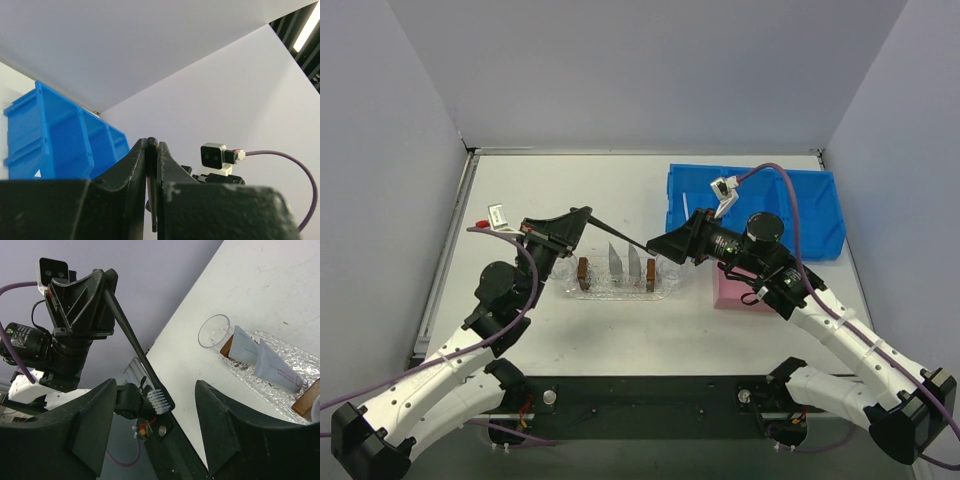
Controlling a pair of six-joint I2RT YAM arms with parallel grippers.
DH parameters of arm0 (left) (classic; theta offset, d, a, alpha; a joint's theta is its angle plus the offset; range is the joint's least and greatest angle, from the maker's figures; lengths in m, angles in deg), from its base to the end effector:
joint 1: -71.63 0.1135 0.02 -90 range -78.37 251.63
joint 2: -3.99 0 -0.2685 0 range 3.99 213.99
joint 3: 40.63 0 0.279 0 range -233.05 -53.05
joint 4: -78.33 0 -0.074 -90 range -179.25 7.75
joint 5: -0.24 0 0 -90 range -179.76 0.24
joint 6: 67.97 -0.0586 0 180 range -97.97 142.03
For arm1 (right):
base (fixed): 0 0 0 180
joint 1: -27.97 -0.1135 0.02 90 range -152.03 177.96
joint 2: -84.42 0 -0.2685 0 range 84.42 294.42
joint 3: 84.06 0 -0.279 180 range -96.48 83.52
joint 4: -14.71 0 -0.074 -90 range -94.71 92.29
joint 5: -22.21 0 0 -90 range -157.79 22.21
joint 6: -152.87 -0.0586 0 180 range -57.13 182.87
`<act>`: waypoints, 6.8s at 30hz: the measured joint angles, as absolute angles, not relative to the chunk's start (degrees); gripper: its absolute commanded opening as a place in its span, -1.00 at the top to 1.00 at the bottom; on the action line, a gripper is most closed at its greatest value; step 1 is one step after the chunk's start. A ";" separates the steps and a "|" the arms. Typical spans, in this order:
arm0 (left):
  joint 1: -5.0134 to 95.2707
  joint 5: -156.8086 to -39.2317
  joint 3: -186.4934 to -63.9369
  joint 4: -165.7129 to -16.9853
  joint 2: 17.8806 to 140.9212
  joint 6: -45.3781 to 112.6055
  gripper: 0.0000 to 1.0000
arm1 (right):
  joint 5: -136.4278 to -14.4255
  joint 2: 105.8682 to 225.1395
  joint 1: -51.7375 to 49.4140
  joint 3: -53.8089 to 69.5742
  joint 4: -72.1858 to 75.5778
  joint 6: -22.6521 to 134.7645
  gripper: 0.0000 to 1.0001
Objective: Prepare toiletry sets of a toothbrush and toothpaste on the tray
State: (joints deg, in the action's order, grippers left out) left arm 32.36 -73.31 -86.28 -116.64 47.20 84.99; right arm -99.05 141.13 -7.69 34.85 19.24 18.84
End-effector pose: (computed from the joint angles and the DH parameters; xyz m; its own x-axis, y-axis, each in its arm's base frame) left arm 0.1865 -0.1310 0.3482 -0.2491 -0.8998 -0.3583 0.3872 0.2466 -0.8884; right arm 0.2044 0.1841 0.3785 -0.5454 0.3399 -0.7662 -0.7452 0.2217 0.6289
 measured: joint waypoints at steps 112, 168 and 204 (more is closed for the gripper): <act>15.88 -107.52 -98.58 -74.13 60.83 15.53 1.00 | -99.86 147.78 -11.52 11.90 -35.47 37.79 0.01; 21.85 -102.10 -97.54 -76.43 57.47 22.88 -0.68 | -80.15 145.83 -16.77 18.55 -19.36 30.62 1.00; 57.96 -84.68 -97.34 -71.44 51.76 27.53 -0.75 | -65.22 184.06 -29.94 -21.23 -24.93 54.93 1.00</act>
